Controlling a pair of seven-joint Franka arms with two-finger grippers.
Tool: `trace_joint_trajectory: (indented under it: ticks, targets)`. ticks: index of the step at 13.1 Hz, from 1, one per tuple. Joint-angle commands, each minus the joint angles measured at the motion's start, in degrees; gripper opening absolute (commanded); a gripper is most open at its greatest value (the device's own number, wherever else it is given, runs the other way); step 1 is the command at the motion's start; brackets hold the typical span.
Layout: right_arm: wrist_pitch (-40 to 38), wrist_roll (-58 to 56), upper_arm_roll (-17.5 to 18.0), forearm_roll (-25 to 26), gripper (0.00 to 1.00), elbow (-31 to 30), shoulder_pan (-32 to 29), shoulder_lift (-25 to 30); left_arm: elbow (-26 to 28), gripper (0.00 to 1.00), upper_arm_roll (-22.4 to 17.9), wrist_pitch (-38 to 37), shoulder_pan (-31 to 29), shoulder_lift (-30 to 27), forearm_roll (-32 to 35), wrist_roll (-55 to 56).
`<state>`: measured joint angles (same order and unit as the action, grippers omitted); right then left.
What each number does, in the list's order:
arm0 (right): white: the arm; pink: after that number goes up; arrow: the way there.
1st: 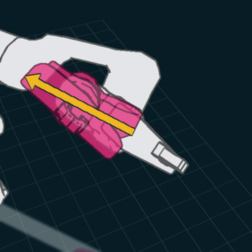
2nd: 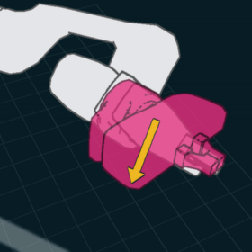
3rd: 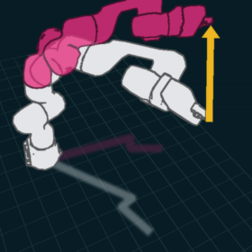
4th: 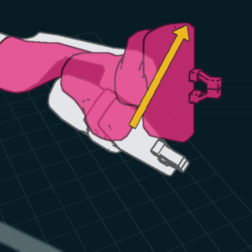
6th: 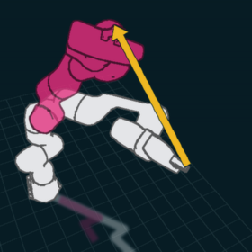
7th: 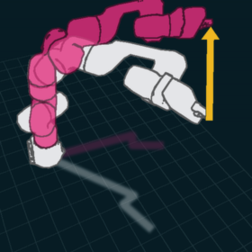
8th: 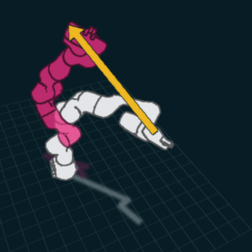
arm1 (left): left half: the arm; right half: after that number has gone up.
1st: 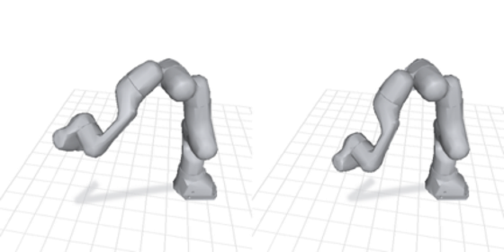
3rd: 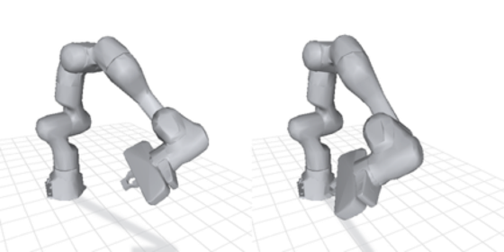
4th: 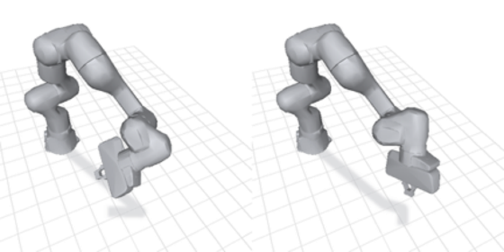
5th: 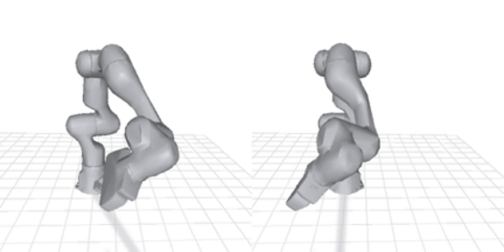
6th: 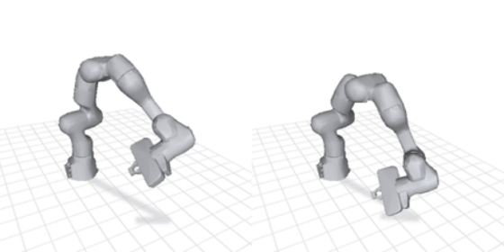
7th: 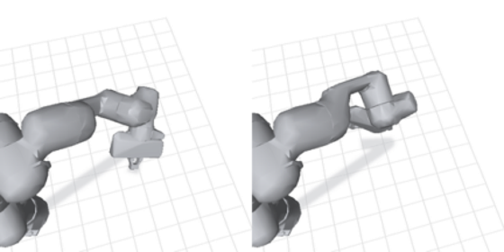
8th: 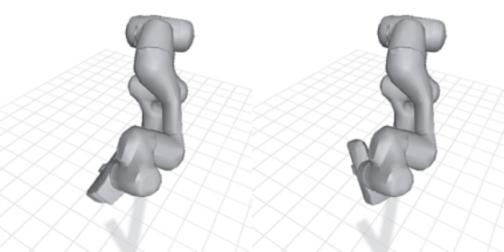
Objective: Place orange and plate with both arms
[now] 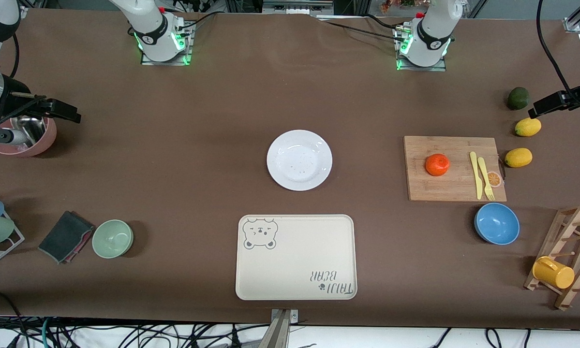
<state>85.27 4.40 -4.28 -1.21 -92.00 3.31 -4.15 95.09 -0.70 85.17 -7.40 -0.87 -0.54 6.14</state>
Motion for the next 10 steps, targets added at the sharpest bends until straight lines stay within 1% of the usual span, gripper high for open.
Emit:
trace_joint_trajectory:
  ticks: [1, 4, 6, 8, 10]
  targets:
    - [-1.2, 0.1, 0.1, 0.0, 1.00, 1.4, 0.1, -0.5, 0.8, 1.00, -0.2, 0.6, -0.3, -0.6, -1.0, -0.7]
    - [-1.2, 0.1, 0.1, 0.0, 1.00, 1.4, 0.1, -0.5, 0.4, 1.00, -0.1, 0.6, -0.1, -0.5, -1.0, -0.7]
    - [-1.2, 0.1, 0.1, 0.0, 1.00, 1.4, 0.1, -0.5, -0.9, 1.00, 0.3, 0.3, 0.7, 2.0, -0.3, -0.3]
    - [-1.2, 0.1, 0.1, 0.0, 1.00, 1.4, 0.1, -0.5, -1.0, 1.00, 0.6, -0.1, 1.1, 2.2, -0.7, -0.4]
    - [-1.2, 0.1, 0.1, 0.0, 1.00, 1.4, 0.1, -0.5, -1.0, 1.00, 3.3, -0.2, 1.8, 3.3, -0.9, 0.0]
